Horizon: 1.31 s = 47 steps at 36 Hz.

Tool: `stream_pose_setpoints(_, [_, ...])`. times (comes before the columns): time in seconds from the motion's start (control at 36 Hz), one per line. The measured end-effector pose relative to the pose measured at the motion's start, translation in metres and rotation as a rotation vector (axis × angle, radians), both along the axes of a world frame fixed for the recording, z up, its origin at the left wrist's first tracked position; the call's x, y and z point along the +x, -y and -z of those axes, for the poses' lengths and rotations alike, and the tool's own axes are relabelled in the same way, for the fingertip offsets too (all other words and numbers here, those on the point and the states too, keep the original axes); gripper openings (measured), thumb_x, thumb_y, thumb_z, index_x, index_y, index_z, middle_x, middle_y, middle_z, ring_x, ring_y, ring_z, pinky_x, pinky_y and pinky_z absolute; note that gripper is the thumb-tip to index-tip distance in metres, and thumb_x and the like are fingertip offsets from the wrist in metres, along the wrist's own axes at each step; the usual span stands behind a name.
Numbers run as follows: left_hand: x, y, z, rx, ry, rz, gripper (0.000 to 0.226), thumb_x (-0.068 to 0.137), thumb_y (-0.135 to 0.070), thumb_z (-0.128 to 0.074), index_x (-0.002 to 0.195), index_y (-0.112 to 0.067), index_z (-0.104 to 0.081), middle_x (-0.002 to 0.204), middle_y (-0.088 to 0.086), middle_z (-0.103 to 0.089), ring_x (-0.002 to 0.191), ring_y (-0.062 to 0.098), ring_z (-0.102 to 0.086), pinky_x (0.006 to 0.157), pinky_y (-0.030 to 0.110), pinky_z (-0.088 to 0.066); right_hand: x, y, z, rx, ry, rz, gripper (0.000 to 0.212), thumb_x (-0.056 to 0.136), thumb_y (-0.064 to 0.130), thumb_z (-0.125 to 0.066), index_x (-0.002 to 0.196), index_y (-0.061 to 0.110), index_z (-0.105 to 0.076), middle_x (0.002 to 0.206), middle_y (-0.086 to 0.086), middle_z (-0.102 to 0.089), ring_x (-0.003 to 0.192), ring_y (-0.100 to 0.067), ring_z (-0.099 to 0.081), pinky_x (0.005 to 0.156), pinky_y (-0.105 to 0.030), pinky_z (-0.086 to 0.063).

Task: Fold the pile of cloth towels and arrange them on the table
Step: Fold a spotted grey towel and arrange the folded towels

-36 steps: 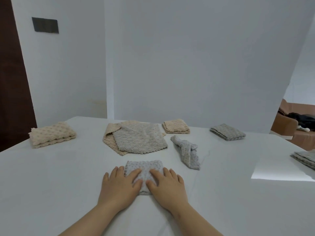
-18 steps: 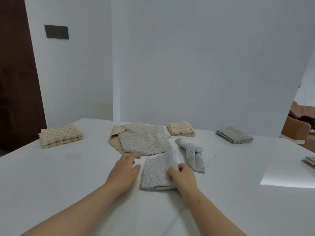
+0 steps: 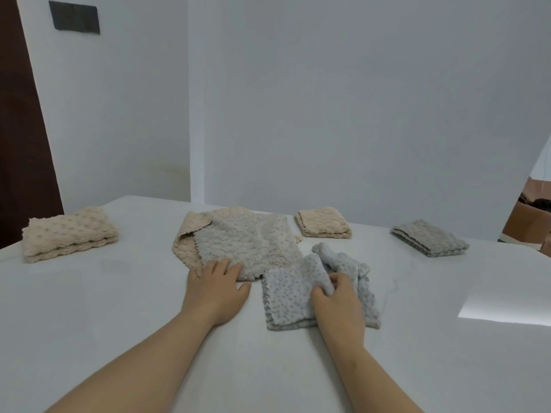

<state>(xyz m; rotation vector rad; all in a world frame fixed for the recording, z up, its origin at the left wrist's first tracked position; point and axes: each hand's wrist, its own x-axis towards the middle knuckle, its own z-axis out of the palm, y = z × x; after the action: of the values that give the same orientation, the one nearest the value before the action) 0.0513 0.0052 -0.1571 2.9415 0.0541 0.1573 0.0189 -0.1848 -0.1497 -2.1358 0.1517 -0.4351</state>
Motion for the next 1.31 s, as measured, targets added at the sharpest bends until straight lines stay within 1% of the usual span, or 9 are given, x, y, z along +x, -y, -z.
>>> stream_pose_setpoints(0.19, [-0.015,0.002,-0.004,0.025,0.133,-0.040,0.036,0.094,-0.044,-0.030,0.125,-0.032,-0.044,0.134,-0.009,-0.043,0.126,0.017,-0.034,0.100,0.038,-0.024,-0.009,0.003,-0.001,0.113,0.044,-0.047,0.011,0.088,0.014,-0.052,0.098,0.016,-0.055,0.077,0.012,-0.055,0.071,-0.001,-0.048,0.060,-0.023,-0.035])
stream_pose_setpoints(0.58, [-0.112,0.008,-0.006,0.032,0.161,-0.026,0.038,0.091,-0.054,-0.031,0.113,-0.029,-0.049,0.120,-0.010,-0.050,0.115,0.015,-0.040,0.095,0.037,-0.027,-0.092,0.024,-0.005,0.139,-0.002,-0.134,0.012,0.086,0.013,-0.053,0.077,0.020,-0.049,0.072,0.004,-0.053,0.067,-0.009,-0.047,0.058,-0.024,-0.034])
stream_pose_setpoints(0.86, [-0.171,0.016,-0.038,0.014,-0.072,-0.055,0.046,0.089,-0.066,-0.023,0.081,-0.029,-0.049,0.099,-0.005,-0.056,0.112,0.020,-0.046,0.102,0.045,-0.028,-0.134,0.027,-0.036,0.117,-0.081,-0.196,0.012,0.082,0.008,-0.052,0.075,0.017,-0.049,0.071,0.002,-0.049,0.064,-0.010,-0.044,0.055,-0.024,-0.033])
stream_pose_setpoints(0.94, [-0.174,0.022,-0.051,-0.243,-0.044,-0.044,0.045,0.087,-0.066,-0.033,0.101,-0.028,-0.052,0.113,-0.004,-0.059,0.117,0.022,-0.047,0.100,0.041,-0.037,-0.142,0.023,-0.057,0.143,-0.059,-0.256,0.011,0.081,0.007,-0.054,0.076,0.016,-0.052,0.074,0.002,-0.050,0.067,-0.010,-0.045,0.056,-0.022,-0.034])
stream_pose_setpoints(1.0, [-0.175,0.028,-0.057,-0.625,-0.024,-0.017,0.058,0.086,-0.061,-0.045,0.130,-0.022,-0.041,0.134,0.002,-0.048,0.120,0.023,-0.048,0.099,0.038,-0.041,-0.147,0.020,-0.073,0.182,-0.045,-0.307,0.013,0.081,0.006,-0.054,0.074,0.017,-0.053,0.073,0.002,-0.052,0.068,-0.011,-0.048,0.057,-0.023,-0.036])
stream_pose_setpoints(1.08, [-0.180,0.044,-0.071,-1.098,-0.105,-0.032,0.083,0.080,-0.058,-0.058,0.143,-0.015,-0.026,0.147,0.007,-0.033,0.128,0.027,-0.042,0.103,0.039,-0.039,-0.152,0.016,-0.096,0.270,-0.027,-0.387,0.010,0.082,0.006,-0.053,0.079,0.015,-0.056,0.079,-0.002,-0.057,0.074,-0.016,-0.054,0.064,-0.028,-0.043])
stream_pose_setpoints(1.14, [-0.179,0.049,-0.076,-1.388,-0.255,-0.029,0.090,0.066,-0.061,-0.068,0.136,-0.015,-0.038,0.138,0.008,-0.046,0.120,0.029,-0.051,0.099,0.042,-0.045,-0.154,0.014,-0.108,0.341,-0.007,-0.419,0.008,0.083,0.006,-0.054,0.081,0.013,-0.056,0.085,-0.005,-0.058,0.076,-0.017,-0.054,0.063,-0.029,-0.044])
stream_pose_setpoints(1.22, [-0.181,0.048,-0.088,-1.830,-0.549,0.011,0.055,0.077,-0.046,-0.064,0.118,-0.011,-0.054,0.105,0.016,-0.066,0.081,0.032,-0.069,0.066,0.044,-0.058,-0.151,0.013,-0.119,0.484,0.024,-0.441,0.007,0.085,0.006,-0.054,0.084,0.012,-0.056,0.086,-0.005,-0.058,0.077,-0.018,-0.055,0.059,-0.027,-0.045])
stream_pose_setpoints(1.31, [-0.178,0.050,-0.097,-1.886,-0.503,0.041,0.045,0.087,-0.025,-0.058,0.125,-0.003,-0.050,0.093,0.015,-0.068,0.075,0.028,-0.068,0.054,0.039,-0.058,-0.147,0.012,-0.119,0.568,0.015,-0.428,0.008,0.086,0.005,-0.052,0.088,0.012,-0.056,0.085,-0.003,-0.057,0.071,-0.016,-0.055,0.045,-0.020,-0.045])
